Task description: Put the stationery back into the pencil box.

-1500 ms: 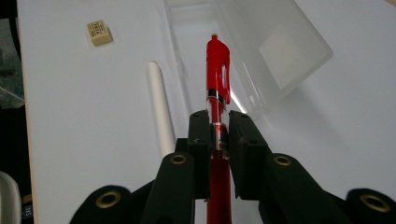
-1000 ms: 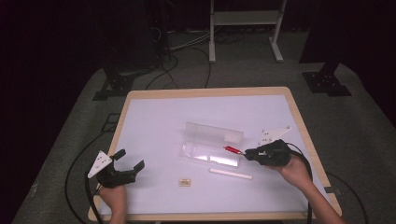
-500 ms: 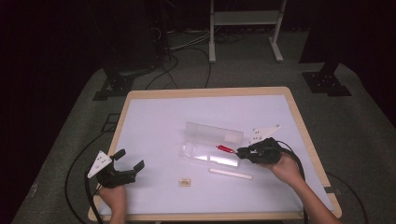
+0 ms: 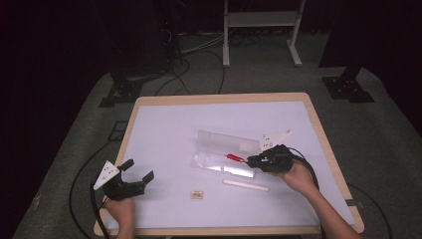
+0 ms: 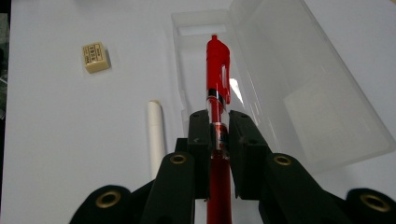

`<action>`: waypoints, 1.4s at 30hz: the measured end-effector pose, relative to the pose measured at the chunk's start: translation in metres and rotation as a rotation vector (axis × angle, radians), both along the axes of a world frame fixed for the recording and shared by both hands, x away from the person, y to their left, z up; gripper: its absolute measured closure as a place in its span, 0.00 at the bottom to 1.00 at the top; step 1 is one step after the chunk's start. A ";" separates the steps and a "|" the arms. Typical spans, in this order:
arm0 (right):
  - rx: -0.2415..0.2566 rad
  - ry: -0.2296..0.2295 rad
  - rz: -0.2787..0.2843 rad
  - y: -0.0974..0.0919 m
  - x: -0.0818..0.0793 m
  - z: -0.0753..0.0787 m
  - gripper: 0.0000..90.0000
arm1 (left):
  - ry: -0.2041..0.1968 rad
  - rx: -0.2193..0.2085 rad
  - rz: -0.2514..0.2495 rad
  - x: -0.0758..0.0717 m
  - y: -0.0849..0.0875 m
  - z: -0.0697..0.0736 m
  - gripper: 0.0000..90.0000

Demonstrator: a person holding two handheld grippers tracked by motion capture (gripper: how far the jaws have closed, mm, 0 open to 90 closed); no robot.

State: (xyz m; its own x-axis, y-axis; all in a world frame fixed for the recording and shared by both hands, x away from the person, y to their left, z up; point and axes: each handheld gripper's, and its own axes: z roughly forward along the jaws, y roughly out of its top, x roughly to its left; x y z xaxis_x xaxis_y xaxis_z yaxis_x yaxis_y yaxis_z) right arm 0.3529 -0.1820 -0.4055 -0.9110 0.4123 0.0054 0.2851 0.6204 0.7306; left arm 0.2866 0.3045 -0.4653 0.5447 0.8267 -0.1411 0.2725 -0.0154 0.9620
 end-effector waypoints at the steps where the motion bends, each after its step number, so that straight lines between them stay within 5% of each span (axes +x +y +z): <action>1: -0.003 0.002 0.001 0.001 0.001 0.000 0.88 | -0.001 0.001 0.000 0.000 0.000 0.000 0.00; 42: -0.019 0.024 0.030 0.030 0.019 -0.003 0.88 | 0.000 -0.001 0.000 0.000 0.000 0.000 0.00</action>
State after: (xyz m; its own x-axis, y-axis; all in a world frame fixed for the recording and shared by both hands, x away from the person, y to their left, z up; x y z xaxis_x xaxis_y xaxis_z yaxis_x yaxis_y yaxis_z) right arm 0.3721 -0.1517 -0.4090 -0.9225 0.3854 0.0202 0.2840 0.6425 0.7117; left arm 0.2868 0.3046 -0.4653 0.5444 0.8268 -0.1415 0.2725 -0.0147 0.9621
